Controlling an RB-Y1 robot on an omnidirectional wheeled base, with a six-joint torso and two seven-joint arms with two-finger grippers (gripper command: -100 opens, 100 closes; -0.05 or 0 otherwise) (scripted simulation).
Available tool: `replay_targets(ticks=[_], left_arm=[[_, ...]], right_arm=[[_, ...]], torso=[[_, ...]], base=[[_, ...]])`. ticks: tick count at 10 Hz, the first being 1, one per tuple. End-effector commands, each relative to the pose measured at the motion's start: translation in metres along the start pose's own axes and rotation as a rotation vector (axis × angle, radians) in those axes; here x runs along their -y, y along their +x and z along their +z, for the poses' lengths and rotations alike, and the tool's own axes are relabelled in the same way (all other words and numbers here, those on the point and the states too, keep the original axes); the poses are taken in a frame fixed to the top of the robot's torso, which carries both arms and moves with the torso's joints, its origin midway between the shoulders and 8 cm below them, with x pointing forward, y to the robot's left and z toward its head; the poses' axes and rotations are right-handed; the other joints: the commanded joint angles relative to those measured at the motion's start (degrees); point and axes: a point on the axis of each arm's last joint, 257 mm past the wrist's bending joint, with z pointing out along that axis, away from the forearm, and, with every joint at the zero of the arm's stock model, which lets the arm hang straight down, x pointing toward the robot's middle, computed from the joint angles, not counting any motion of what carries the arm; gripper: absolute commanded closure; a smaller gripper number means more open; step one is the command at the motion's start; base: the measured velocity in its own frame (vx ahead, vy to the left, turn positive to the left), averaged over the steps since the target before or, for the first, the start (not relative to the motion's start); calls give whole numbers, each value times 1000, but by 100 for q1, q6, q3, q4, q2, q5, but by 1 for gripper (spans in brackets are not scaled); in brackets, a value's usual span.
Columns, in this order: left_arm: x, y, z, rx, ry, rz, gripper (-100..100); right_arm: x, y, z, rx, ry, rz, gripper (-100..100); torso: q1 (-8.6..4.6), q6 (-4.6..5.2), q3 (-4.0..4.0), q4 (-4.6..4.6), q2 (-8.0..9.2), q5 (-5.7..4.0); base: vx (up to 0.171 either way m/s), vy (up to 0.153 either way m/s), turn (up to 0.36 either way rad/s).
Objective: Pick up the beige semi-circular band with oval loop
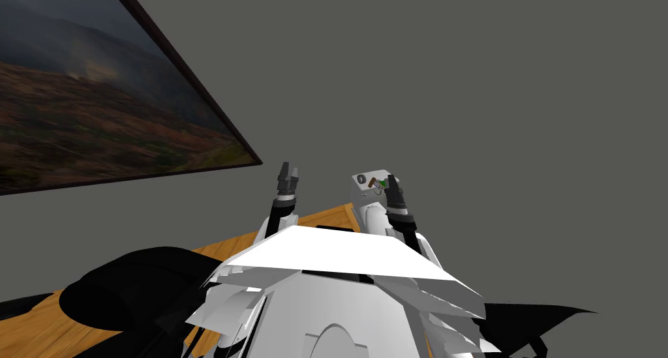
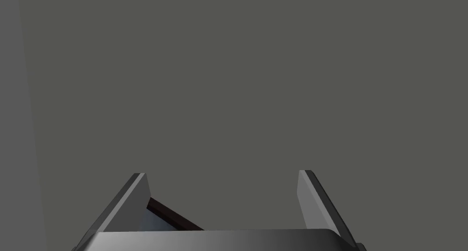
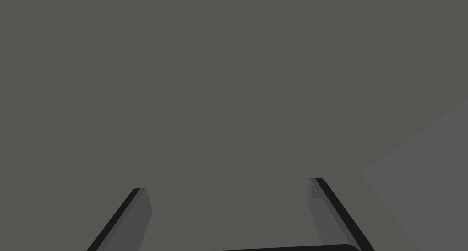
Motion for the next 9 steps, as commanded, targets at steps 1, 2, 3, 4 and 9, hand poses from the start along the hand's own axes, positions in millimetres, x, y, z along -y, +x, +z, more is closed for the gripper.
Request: replay_targets(ticks=[1,2,3,4,9], left_arm=[[0,0,0,0,0,0,0],[0,0,0,0,0,0,0],[0,0,0,0,0,0,0],[0,0,0,0,0,0,0],[0,0,0,0,0,0,0]], right_arm=[[10,5,-3,-22,15,-23,-100],[24,12,-10,-58,39,-62,-100],[38,18,-18,-97,65,-102,-100],[53,24,-26,-137,91,-145,-100],[123,41,-76,-323,215,-329,-100]], torso=[[0,0,0,0,0,0],[10,-1,-4,-1,-9,2],[12,0,-9,-3,-15,2],[7,0,-5,-2,-9,2],[6,0,-2,0,-4,1]], base=[[-57,-31,-15],[-39,-27,-44],[-69,-41,-63],[-79,-43,-65],[-78,-46,-48]])
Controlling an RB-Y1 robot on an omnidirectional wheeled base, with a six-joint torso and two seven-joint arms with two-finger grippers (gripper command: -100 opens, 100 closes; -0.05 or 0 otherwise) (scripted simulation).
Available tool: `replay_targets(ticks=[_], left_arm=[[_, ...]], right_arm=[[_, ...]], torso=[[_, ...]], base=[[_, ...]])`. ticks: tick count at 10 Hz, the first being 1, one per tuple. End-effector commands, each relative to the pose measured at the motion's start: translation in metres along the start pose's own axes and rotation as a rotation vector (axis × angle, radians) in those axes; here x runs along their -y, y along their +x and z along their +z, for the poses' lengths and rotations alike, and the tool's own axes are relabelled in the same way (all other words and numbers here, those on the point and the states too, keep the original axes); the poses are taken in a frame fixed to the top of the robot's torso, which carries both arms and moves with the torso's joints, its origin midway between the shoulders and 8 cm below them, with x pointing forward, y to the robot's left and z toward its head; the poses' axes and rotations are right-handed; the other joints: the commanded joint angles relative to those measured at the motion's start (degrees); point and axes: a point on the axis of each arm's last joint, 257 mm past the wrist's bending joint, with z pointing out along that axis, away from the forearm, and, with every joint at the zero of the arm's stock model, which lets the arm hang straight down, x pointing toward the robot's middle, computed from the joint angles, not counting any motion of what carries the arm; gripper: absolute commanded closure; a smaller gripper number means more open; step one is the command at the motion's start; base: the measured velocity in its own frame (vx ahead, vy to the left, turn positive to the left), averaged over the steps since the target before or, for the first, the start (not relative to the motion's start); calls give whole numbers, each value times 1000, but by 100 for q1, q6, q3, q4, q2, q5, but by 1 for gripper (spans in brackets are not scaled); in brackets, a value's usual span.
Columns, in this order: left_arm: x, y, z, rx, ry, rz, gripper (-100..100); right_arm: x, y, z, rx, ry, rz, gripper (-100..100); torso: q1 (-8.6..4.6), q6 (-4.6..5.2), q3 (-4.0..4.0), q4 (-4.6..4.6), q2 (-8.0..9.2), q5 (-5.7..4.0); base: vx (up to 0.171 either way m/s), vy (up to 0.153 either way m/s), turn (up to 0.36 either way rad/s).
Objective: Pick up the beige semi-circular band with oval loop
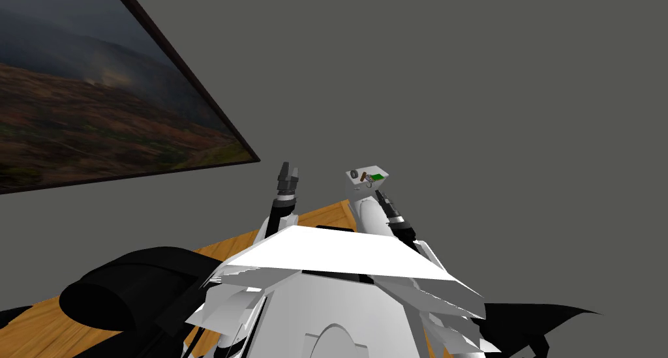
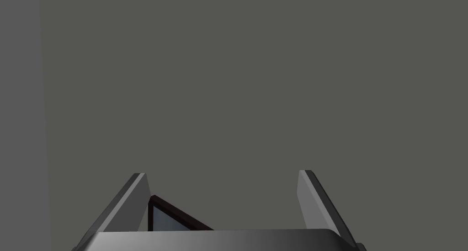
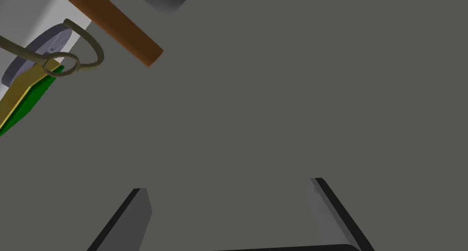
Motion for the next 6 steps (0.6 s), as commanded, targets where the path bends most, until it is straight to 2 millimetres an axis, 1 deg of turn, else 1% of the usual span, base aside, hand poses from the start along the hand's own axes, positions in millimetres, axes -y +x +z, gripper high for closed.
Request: replay_targets(ticks=[1,2,3,4,5,6], left_arm=[[0,0,0,0,0,0,0],[0,0,0,0,0,0,0],[0,0,0,0,0,0,0],[0,0,0,0,0,0,0],[0,0,0,0,0,0,0],[0,0,0,0,0,0,0]], right_arm=[[22,15,-11,-64,38,-58,-100],[36,22,-20,-111,55,-112,-100],[43,26,-23,-120,71,-109,-100],[63,36,-36,-178,101,-161,-100],[78,43,-47,-227,122,-212,-100],[84,46,-51,-239,135,-213,-100]], torso=[[0,0,0,0,0,0],[4,0,-2,-1,-3,1],[1,0,-2,-1,-2,1],[6,-1,-3,-1,-6,1],[8,0,-4,-2,-7,2],[9,0,-5,-2,-8,3]], base=[[-40,-15,-24],[-51,-21,-33],[-38,-16,-9],[-33,-5,-11],[-34,-2,-13],[-23,-1,-4]])
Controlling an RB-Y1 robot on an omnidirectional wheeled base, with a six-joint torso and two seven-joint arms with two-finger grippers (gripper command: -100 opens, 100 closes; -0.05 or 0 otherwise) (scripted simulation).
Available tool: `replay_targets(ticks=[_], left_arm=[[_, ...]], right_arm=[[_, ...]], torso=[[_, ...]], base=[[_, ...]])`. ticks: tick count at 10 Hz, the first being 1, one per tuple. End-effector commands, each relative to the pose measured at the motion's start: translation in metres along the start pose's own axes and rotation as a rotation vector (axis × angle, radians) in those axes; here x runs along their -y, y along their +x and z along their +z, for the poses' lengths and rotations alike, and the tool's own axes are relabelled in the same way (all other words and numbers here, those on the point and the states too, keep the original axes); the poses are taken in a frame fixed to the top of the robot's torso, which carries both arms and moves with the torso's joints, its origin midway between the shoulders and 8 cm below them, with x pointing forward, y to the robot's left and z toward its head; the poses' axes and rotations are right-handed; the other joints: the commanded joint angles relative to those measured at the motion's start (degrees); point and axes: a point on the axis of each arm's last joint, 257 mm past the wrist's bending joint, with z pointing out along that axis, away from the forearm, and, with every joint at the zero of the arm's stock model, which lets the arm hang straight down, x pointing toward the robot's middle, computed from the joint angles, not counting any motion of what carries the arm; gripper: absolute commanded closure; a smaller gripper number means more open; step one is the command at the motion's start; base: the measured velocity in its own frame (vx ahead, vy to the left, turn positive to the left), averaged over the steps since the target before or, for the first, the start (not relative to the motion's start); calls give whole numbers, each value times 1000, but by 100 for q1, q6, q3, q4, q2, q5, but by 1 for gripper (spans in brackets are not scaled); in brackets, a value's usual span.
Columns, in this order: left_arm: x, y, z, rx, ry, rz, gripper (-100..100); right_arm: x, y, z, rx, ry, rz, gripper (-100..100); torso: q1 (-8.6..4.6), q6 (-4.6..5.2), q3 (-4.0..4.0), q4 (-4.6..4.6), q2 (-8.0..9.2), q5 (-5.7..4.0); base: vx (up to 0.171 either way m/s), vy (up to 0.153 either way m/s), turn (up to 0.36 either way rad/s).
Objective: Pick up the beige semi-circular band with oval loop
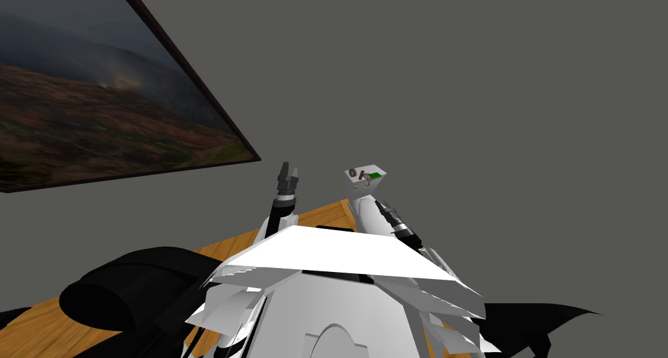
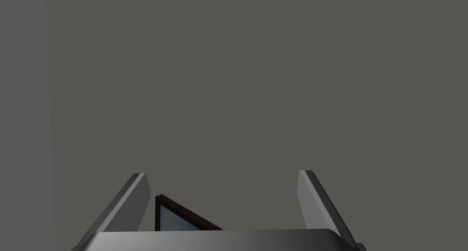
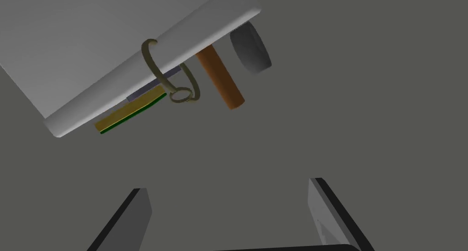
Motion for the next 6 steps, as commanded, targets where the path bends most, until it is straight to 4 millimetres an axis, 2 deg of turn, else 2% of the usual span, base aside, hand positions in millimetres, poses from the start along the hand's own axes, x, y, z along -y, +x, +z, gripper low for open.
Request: replay_targets(ticks=[1,2,3,4,5,6], left_arm=[[0,0,0,0,0,0,0],[0,0,0,0,0,0,0],[0,0,0,0,0,0,0],[0,0,0,0,0,0,0],[0,0,0,0,0,0,0],[0,0,0,0,0,0,0]], right_arm=[[24,15,-13,-70,32,-67,-100],[44,29,-25,-127,62,-117,-100],[49,31,-28,-139,71,-120,-100],[68,40,-40,-197,93,-177,-100],[71,42,-42,-202,100,-176,-100],[93,51,-58,-265,128,-232,-100]], torso=[[0,0,0,0,0,0],[2,0,-1,-1,-2,1],[8,1,-1,-1,-1,2],[8,0,-2,-1,-4,2],[9,-1,-4,-1,-7,3],[8,0,-5,-2,-9,2]], base=[[-21,9,6],[-21,23,12],[-15,19,-1],[-7,24,20],[-5,19,10],[-1,30,24]])
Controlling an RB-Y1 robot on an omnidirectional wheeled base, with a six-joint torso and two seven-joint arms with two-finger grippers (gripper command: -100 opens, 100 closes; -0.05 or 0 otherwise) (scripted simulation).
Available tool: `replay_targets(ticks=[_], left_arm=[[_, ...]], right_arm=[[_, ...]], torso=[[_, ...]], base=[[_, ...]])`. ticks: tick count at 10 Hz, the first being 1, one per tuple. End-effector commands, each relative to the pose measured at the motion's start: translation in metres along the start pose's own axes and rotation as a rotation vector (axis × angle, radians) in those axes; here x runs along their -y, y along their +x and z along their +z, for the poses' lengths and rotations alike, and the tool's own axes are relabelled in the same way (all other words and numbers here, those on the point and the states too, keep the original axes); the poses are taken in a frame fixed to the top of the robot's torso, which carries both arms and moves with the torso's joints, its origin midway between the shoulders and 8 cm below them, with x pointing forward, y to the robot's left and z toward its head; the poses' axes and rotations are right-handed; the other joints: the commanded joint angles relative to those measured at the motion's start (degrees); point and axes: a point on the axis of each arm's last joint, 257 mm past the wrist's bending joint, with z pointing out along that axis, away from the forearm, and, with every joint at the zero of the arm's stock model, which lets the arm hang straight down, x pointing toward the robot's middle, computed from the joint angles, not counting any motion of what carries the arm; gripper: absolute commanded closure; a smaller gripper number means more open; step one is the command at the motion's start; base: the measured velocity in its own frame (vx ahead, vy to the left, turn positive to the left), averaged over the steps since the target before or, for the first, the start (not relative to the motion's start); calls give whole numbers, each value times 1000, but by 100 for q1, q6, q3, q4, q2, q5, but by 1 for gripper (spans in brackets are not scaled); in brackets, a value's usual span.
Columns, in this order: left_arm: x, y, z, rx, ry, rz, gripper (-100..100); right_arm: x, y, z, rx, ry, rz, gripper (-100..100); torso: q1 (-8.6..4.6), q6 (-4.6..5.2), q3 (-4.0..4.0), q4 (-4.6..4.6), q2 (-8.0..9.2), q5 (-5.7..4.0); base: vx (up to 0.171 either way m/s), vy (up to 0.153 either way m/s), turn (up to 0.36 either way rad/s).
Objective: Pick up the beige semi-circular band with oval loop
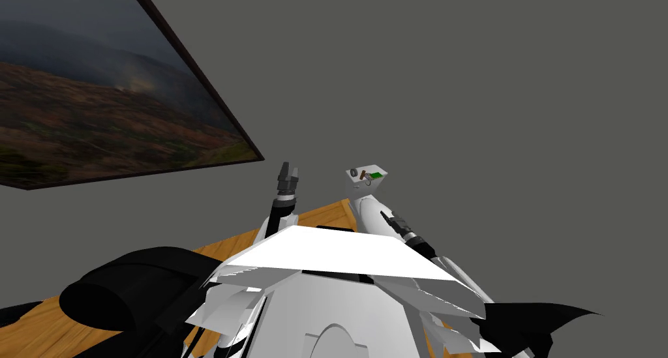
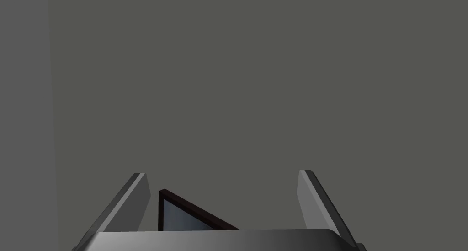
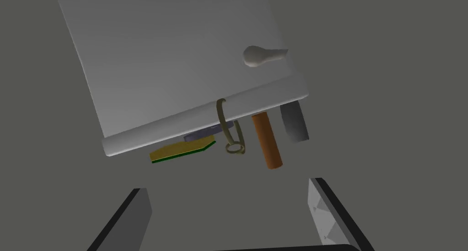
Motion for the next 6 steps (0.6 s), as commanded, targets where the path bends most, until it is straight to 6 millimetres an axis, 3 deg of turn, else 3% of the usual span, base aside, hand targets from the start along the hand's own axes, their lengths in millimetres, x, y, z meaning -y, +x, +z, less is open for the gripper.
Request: replay_targets(ticks=[1,2,5,6], left_arm=[[0,0,0,0,0,0,0],[0,0,0,0,0,0,0],[0,0,0,0,0,0,0],[0,0,0,0,0,0,0]], right_arm=[[26,20,-17,-82,32,-87,-100],[32,26,-20,-95,44,-85,-100],[91,55,-58,-259,115,-241,-100],[98,54,-62,-274,121,-255,-100]], torso=[[0,0,0,0,0,0],[8,0,-1,0,-1,2],[18,-1,-4,-1,-8,4],[26,-1,-7,-3,-13,6]], base=[[4,55,45],[2,49,20],[22,79,71],[26,78,18]])
